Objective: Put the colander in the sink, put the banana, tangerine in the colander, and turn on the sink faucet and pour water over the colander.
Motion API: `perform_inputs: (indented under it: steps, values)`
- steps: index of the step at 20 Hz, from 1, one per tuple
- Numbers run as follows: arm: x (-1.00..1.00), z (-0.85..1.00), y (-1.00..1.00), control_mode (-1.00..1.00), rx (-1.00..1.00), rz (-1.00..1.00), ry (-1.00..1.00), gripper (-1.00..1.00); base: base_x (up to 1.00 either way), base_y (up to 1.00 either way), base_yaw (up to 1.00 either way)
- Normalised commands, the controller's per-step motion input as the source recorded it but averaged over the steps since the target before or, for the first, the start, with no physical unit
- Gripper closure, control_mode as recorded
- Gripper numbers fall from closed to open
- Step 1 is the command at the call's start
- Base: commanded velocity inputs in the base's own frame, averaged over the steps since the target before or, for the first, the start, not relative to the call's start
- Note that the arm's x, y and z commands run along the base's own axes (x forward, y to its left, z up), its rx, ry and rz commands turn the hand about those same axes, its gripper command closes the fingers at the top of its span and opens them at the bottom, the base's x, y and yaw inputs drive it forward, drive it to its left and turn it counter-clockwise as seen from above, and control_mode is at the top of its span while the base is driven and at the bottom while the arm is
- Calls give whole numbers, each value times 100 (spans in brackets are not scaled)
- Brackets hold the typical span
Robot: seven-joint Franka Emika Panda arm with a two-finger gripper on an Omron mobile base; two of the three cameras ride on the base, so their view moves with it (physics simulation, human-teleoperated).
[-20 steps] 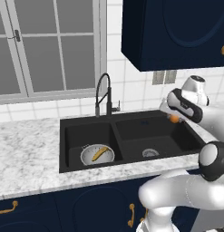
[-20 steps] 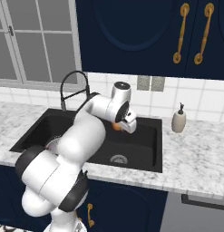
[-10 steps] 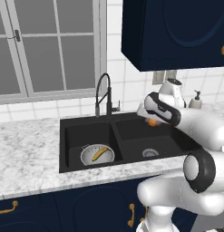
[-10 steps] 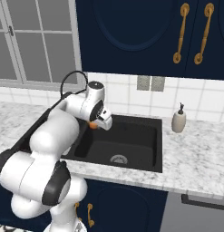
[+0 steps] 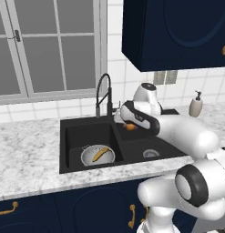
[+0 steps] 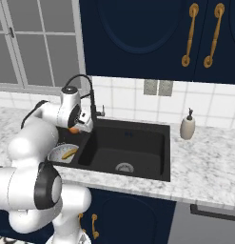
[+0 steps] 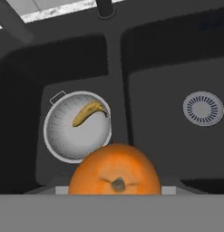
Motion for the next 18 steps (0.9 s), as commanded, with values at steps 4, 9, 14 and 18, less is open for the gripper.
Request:
perform_inputs:
  steps: [4,9,14,18]
  values:
    - [-5,-3,100,-100,-18,30,-15,100,0,0,0]
    - [-24,-24,99,-100,-29,27,1,100,0,0,0]
    - [3,-28,45,-100,-10,7,10,100,0,0,0]
    - [17,-51,34,-100,-1,0,9,100,0,0,0]
